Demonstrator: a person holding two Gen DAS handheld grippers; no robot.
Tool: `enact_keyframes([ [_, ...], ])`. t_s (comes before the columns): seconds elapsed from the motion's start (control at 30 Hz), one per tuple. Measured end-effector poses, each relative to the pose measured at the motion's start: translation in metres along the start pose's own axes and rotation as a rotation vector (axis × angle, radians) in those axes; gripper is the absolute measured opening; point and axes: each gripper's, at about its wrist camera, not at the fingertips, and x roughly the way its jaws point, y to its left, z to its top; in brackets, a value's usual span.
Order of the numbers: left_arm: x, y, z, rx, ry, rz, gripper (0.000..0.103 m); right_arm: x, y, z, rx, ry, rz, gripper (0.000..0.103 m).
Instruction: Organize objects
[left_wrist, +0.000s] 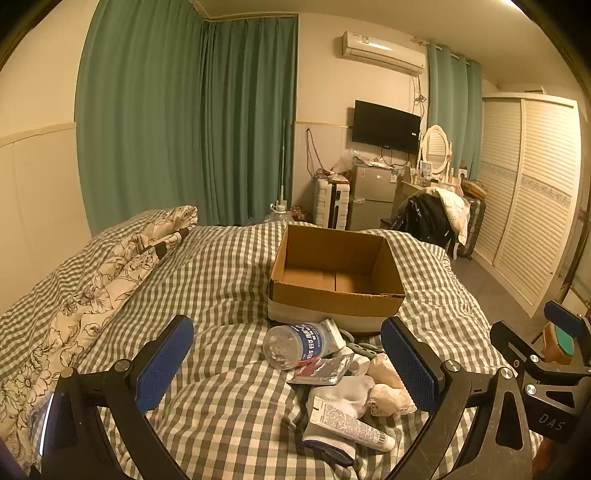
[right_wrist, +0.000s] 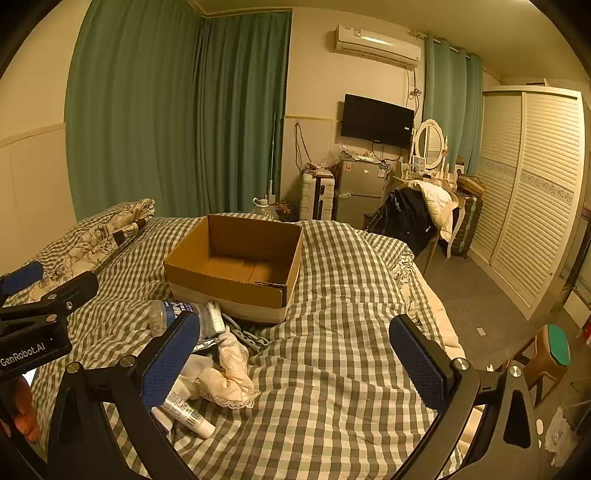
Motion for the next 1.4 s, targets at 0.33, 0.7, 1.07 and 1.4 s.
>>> enact_keyframes([
  [0.33,0.0007,-0.001,-0.0028,0.001,0.008,-0.001,0.103,-0.0005,0.0037,-0.001,-0.01,-0.004,0.007,0.103],
  [0.7,0.0012,0.0003,-0.0024,0.003,0.012,0.001,0.103,0.0004,0.005,-0.0028,-0.014,-0.006,0.014,0.103],
  [1.07,-0.0005,-0.0001,-0.0035,0.01,0.018,-0.005,0.103,0.0,0.007,-0.0039,-0.018,-0.009,0.019,0.103],
  [1.4,-0.0024,-0.0014,-0.0048,0.011,0.023,-0.001,0.103,-0.0036,0.0063,-0.004,-0.016,-0.013,0.023,0.103],
])
